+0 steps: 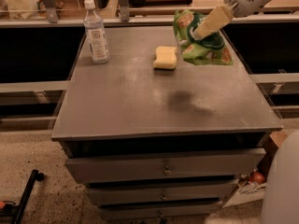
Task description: Move green rice chip bag near blue plastic bottle
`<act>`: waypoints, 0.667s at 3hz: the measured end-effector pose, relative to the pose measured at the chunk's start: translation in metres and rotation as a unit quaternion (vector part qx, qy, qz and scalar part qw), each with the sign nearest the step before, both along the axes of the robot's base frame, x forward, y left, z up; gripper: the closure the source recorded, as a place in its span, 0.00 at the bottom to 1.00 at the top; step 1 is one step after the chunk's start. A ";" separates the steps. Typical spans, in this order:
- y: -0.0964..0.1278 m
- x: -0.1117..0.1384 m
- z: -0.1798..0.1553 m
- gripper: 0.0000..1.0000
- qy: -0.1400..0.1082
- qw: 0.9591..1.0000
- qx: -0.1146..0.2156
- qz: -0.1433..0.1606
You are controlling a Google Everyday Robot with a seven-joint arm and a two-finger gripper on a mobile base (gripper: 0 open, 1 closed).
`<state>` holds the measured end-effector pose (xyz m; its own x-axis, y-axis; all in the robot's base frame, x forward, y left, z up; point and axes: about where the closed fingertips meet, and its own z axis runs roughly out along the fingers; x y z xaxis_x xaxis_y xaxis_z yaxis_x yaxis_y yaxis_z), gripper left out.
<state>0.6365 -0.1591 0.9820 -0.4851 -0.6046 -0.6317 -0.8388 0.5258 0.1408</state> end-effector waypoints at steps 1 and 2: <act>0.026 -0.016 -0.005 1.00 0.007 0.999 -0.012 0.029; 0.045 -0.023 -0.017 1.00 0.016 0.999 -0.032 0.037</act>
Offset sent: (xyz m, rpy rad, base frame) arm -0.0444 0.0636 -0.0335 -0.1275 0.0704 0.0954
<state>0.6135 -0.1140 0.9647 -0.4570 -0.6779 -0.5758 -0.8712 0.4717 0.1360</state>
